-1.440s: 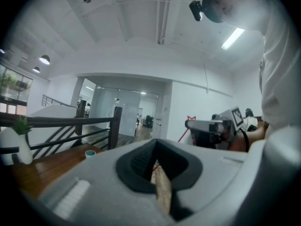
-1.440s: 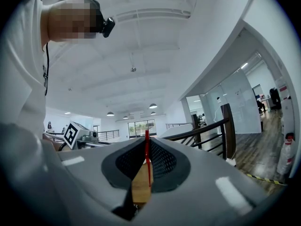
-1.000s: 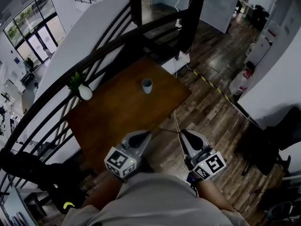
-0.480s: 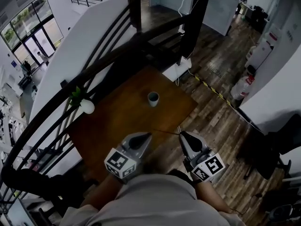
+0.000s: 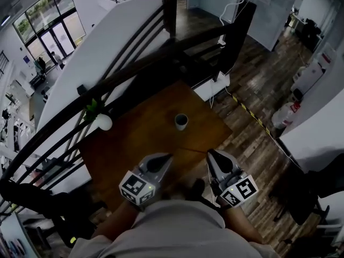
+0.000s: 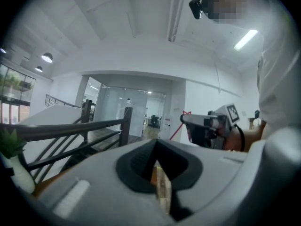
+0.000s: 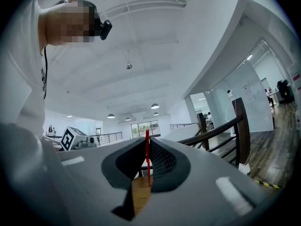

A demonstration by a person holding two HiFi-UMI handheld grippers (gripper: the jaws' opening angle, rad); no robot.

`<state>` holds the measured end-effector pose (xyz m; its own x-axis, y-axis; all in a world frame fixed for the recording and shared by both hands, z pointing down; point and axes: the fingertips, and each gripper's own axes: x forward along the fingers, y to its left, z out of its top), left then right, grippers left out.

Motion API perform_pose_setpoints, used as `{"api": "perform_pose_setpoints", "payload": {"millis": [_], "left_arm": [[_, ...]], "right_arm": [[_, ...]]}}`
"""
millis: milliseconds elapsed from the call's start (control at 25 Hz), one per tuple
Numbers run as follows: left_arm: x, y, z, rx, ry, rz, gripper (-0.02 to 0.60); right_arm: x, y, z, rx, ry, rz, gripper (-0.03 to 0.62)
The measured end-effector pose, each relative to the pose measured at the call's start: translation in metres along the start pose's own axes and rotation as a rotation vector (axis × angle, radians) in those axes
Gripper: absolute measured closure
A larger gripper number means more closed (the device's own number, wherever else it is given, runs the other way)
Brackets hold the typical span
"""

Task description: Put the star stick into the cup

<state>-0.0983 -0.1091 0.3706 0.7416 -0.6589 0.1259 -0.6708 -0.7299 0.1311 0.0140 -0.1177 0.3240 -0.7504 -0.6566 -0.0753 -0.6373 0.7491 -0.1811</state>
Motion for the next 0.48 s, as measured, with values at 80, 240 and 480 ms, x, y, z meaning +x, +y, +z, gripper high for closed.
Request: {"api": "perform_pose_setpoints", "payload": {"millis": [80,240,480], "left_arm": [[0.010,0.008,0.001,-0.002,-0.002,0.035,0.578],[0.039,0.020,0.000,-0.008,0.003,0.111,0.578],[0.096,0.016,0.010,-0.023,-0.014,0.194,0.578]], "right_arm": [[0.009,-0.015,0.002,0.001,0.006,0.033,0.569],[0.019,-0.049,0.006,0.001,0.017,0.105,0.569],[0.021,-0.107,0.019,0.012,0.037,0.211,0.569]]}}
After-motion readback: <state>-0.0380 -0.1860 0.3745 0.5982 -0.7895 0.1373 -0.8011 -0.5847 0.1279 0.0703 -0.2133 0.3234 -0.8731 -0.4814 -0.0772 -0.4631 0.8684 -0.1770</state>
